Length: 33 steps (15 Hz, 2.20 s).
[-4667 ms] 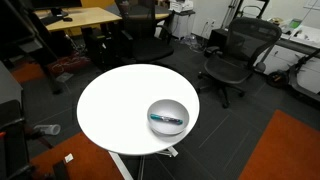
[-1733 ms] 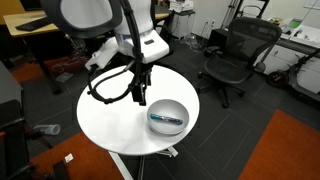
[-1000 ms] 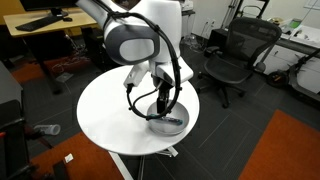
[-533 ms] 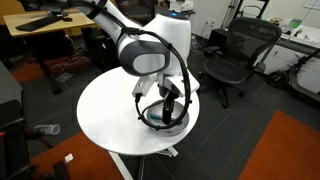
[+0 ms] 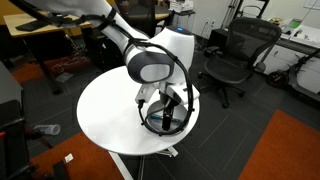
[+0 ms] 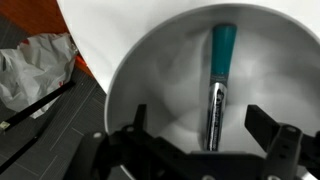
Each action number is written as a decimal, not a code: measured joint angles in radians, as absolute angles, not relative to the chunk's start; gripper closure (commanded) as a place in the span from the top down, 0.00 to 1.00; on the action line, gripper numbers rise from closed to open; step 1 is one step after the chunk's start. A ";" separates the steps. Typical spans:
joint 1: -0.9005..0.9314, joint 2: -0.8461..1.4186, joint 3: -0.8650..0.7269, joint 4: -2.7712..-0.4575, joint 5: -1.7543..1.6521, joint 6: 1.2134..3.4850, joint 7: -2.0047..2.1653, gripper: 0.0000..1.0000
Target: Remove the marker from the bowl and put it on the table
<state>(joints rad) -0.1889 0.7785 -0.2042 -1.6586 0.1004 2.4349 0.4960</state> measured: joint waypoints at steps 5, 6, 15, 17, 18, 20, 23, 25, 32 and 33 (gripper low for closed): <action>-0.191 0.826 -0.204 -1.615 0.101 2.434 0.496 0.98; -0.192 0.834 -0.204 -1.607 0.101 2.434 0.496 0.74; -0.201 0.880 -0.204 -1.549 0.104 2.432 0.496 0.14; -0.201 0.883 -0.204 -1.542 0.104 2.432 0.496 0.01; -0.201 0.884 -0.204 -1.539 0.104 2.431 0.496 0.01; -0.201 0.885 -0.204 -1.537 0.104 2.430 0.496 0.05; -0.201 0.880 -0.204 -1.536 0.104 2.430 0.491 0.05; -0.202 0.864 -0.206 -1.537 0.104 2.430 0.470 0.05; -0.193 0.715 -0.204 -1.606 0.102 2.430 0.355 0.05; -0.189 0.689 -0.203 -1.624 0.102 2.430 0.337 0.05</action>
<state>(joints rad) -0.1894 0.6890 -0.2032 -1.6243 0.1018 2.4300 0.3367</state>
